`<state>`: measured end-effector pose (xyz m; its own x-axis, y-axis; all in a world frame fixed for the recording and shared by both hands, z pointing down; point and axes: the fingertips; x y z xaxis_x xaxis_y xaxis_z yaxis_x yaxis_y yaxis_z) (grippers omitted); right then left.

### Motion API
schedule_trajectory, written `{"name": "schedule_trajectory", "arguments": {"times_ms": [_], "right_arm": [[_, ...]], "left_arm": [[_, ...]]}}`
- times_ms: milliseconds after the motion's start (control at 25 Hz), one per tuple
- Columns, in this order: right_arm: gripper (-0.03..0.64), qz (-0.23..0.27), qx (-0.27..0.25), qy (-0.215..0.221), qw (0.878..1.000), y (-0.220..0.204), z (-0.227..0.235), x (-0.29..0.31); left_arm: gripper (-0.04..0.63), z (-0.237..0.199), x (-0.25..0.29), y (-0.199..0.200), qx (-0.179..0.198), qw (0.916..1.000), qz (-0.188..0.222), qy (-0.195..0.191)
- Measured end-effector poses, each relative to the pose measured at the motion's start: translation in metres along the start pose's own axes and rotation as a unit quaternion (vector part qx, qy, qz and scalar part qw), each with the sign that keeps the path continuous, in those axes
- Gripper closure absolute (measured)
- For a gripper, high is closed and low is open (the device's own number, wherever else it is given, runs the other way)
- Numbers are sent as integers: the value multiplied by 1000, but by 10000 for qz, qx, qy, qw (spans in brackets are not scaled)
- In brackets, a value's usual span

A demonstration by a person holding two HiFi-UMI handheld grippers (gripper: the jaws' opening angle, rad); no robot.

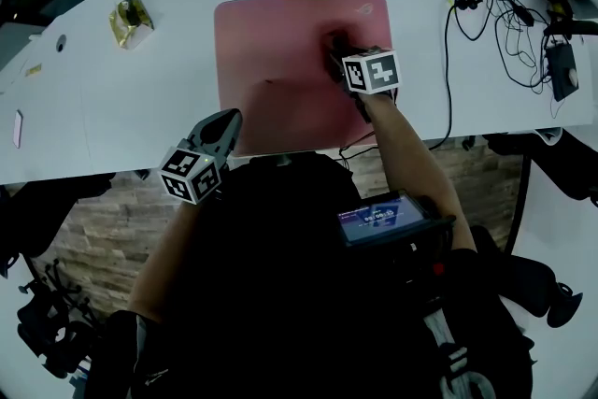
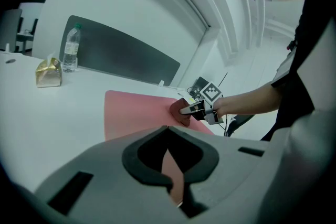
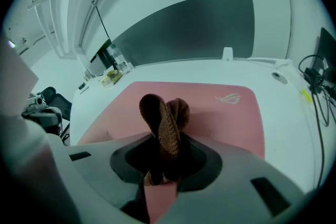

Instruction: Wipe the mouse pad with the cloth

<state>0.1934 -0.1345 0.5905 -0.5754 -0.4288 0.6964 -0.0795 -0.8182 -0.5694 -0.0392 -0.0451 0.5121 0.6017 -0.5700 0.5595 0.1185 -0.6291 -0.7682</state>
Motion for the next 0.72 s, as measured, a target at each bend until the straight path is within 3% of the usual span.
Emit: {"name": "schedule_trajectory", "arguments": {"times_ms": [720], "right_arm": [[497, 221, 85, -90, 9997, -18, 71, -56]], "left_arm": [[587, 60, 40, -4, 148, 9997, -168, 39]]}}
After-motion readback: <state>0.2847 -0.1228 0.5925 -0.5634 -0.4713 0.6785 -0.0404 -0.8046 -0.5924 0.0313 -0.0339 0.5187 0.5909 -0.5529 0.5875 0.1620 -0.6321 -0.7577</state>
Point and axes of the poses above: the fingertips, and each gripper's own axes: x forward along the fingers, z to its right, y out of its top, and after that the axes turned 13 degrees about y, right-handed
